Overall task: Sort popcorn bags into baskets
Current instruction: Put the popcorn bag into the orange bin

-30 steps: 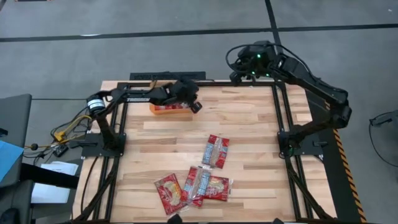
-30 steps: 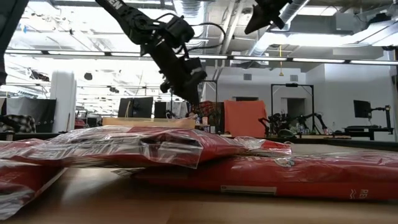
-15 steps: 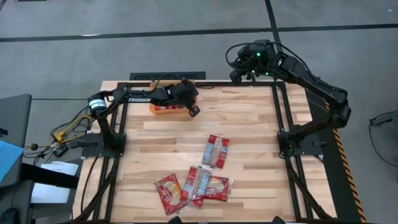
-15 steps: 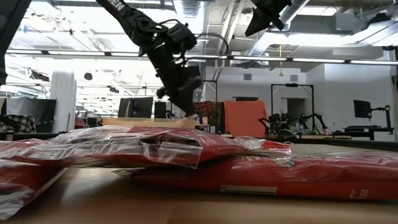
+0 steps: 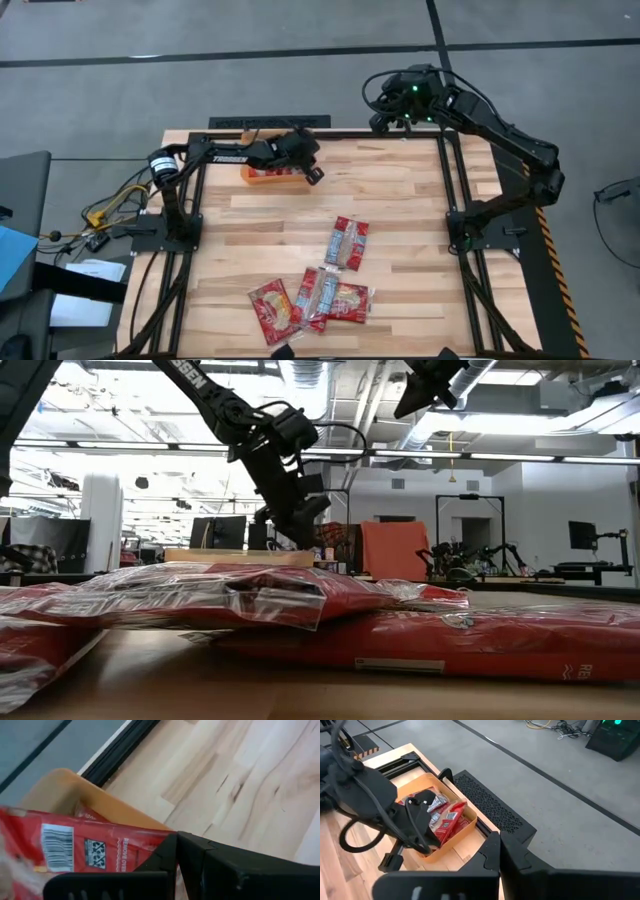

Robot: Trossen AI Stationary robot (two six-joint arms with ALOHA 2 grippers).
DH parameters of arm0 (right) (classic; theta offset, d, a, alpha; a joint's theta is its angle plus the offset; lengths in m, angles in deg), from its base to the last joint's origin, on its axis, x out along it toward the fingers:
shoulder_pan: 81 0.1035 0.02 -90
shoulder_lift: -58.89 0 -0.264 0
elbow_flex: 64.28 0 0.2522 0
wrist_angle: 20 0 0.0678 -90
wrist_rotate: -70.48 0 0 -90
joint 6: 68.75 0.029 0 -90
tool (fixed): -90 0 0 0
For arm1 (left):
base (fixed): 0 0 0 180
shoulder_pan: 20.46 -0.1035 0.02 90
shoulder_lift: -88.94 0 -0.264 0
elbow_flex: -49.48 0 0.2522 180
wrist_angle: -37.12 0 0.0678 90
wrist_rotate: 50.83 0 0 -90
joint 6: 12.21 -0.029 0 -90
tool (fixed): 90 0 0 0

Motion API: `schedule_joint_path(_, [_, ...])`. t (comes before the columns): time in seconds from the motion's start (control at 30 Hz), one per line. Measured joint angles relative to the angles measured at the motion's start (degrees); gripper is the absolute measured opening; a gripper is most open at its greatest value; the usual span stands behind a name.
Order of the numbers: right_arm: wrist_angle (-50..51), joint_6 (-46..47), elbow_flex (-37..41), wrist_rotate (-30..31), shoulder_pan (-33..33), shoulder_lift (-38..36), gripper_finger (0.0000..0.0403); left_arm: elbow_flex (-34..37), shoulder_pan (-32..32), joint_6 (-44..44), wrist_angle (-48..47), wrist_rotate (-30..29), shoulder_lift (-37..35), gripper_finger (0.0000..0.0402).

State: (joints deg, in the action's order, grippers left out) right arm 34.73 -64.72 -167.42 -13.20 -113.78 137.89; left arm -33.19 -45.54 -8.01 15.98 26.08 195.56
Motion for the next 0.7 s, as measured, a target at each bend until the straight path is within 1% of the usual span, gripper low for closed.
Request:
schedule_joint_path(0.23, [0.0,-0.2,0.0,0.0,0.0,0.0,0.0019,0.3,0.9,4.6,-8.4,1.2,-0.8,0.0])
schedule_joint_path(0.4, [0.0,-0.2,0.0,0.0,0.0,0.0,0.0027,0.0,1.9,4.2,-10.2,0.9,-3.1,0.0])
schedule_joint_path(0.53, [0.7,-0.2,0.0,-0.5,0.0,0.0,0.0023,0.2,2.4,7.5,-10.6,0.9,-5.4,0.0])
schedule_joint_path(0.57, [2.2,-0.5,0.0,-1.7,0.0,0.0,0.0023,0.2,2.4,8.3,-10.1,1.6,-6.8,0.0])
schedule_joint_path(0.63, [8.1,-2.5,0.0,-5.3,0.0,0.0,0.0023,0.1,2.4,9.1,-9.8,4.9,-9.9,0.0])
schedule_joint_path(0.7, [14.0,-1.3,2.3,-7.7,0.0,-0.2,0.0031,0.1,2.5,9.7,-10.3,7.8,-13.6,0.0001])
